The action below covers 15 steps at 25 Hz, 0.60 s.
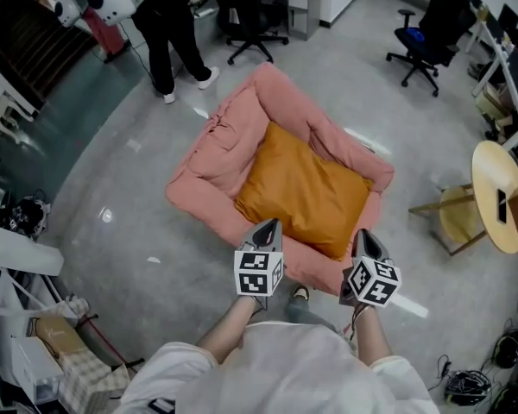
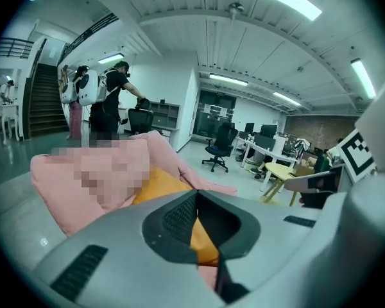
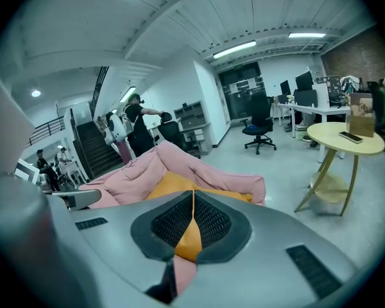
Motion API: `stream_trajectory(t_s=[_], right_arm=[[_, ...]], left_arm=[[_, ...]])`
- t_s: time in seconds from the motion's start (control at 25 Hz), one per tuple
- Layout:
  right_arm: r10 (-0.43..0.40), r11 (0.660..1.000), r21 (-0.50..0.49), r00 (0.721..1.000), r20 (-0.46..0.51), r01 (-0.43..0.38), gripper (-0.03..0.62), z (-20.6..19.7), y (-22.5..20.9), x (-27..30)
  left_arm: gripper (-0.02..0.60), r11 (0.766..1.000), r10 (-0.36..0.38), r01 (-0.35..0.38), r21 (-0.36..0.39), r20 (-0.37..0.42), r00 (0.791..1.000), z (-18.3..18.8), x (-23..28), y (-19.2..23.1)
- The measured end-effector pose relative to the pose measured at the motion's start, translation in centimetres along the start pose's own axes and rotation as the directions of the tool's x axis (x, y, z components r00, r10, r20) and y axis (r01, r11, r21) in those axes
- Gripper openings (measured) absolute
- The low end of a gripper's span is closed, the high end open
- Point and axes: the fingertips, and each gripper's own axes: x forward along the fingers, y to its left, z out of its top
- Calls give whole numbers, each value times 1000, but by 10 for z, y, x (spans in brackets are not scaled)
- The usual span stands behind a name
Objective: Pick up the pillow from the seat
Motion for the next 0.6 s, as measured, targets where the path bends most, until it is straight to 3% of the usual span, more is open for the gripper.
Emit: stream_trajectory(t_s=[0.36, 0.6], right_arm=[[70, 997, -20, 996, -54, -71, 31, 20, -21, 51], [93, 995, -13, 990, -108, -95, 30, 7, -13, 84]], left_arm=[[9, 996, 75, -76, -51, -7, 997, 13, 39, 0], [9, 988, 108, -111, -107, -35, 994, -1, 57, 14]])
